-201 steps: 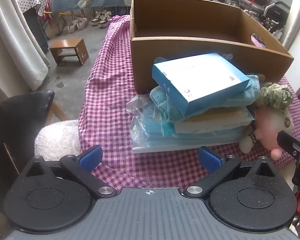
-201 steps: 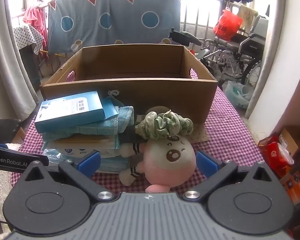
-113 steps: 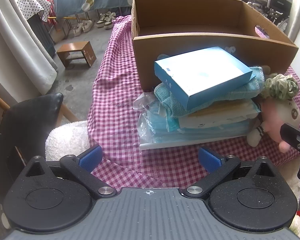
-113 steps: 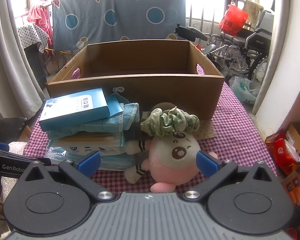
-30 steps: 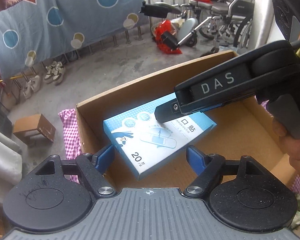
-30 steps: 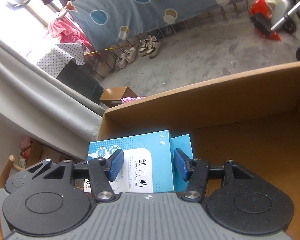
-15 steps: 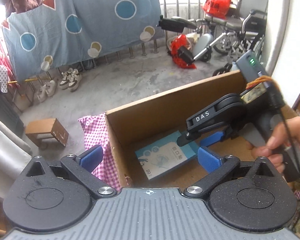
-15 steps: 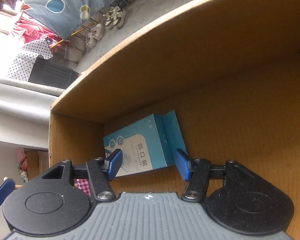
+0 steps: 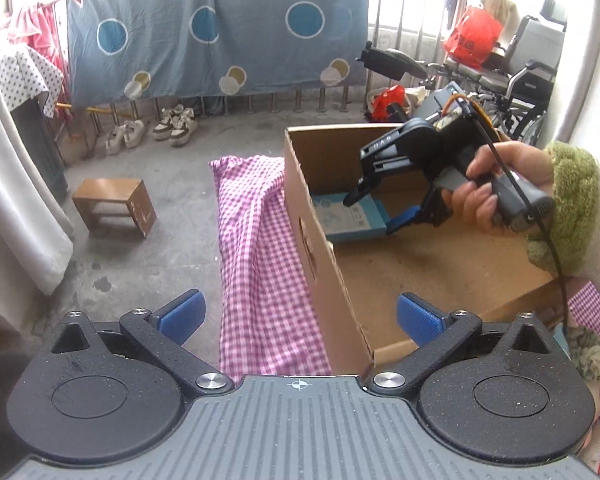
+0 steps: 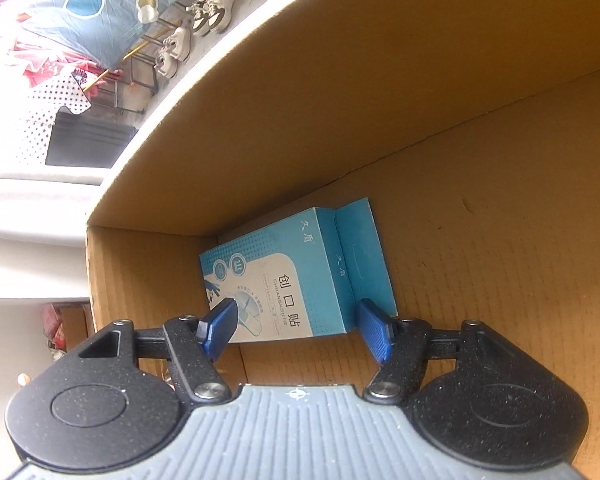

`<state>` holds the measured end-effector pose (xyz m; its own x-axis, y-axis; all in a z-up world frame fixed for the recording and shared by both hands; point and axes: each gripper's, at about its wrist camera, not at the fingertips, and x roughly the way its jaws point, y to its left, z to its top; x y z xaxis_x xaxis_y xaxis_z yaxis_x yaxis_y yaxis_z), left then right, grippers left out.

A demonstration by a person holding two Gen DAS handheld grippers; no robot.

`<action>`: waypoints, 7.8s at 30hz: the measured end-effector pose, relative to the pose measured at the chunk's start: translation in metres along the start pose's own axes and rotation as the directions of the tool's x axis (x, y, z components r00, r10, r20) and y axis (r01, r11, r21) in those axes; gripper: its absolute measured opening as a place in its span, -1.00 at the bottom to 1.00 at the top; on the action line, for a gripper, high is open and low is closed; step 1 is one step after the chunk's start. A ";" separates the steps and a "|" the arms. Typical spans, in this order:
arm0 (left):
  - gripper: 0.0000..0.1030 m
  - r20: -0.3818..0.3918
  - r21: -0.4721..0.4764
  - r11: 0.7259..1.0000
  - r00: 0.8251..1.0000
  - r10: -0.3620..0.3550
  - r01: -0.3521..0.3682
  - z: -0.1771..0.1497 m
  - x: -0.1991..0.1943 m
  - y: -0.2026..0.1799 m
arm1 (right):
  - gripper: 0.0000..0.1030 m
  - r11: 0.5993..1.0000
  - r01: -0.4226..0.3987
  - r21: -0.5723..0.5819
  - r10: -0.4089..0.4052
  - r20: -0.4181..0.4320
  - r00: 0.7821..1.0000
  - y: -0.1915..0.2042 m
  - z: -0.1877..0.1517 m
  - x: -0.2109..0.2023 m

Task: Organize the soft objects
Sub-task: 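Carry the blue box into the cardboard box and open the right gripper, then grasp the teal towel from the stack with the right gripper, then carry the teal towel into the cardboard box and release it, then grasp the cotton swab bag from the table with the right gripper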

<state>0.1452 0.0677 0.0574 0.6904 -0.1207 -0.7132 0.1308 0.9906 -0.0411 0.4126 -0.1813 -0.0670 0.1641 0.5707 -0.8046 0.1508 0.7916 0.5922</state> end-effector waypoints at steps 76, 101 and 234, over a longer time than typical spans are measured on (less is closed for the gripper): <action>-0.49 -0.054 0.112 0.947 0.954 -0.296 0.300 -0.093 -0.007 -0.076 | -0.57 0.919 0.085 -0.385 0.094 0.424 0.901 -0.067 -0.278 -0.149; -0.51 0.150 0.258 0.947 0.961 -0.233 0.190 0.051 -0.005 -0.080 | -0.59 0.829 0.079 -0.554 0.192 0.415 0.890 0.022 -0.139 -0.192; 0.62 -0.094 0.041 0.920 0.919 -0.384 0.389 -0.083 -0.024 -0.071 | -0.38 0.897 0.082 -0.435 0.061 0.305 0.950 -0.032 -0.281 -0.151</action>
<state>0.0605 0.0057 0.0197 0.5172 -0.4850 -0.7052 0.4176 0.8622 -0.2867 0.1089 -0.2314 0.0226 0.4626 0.5239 -0.7152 -0.2750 0.8517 0.4461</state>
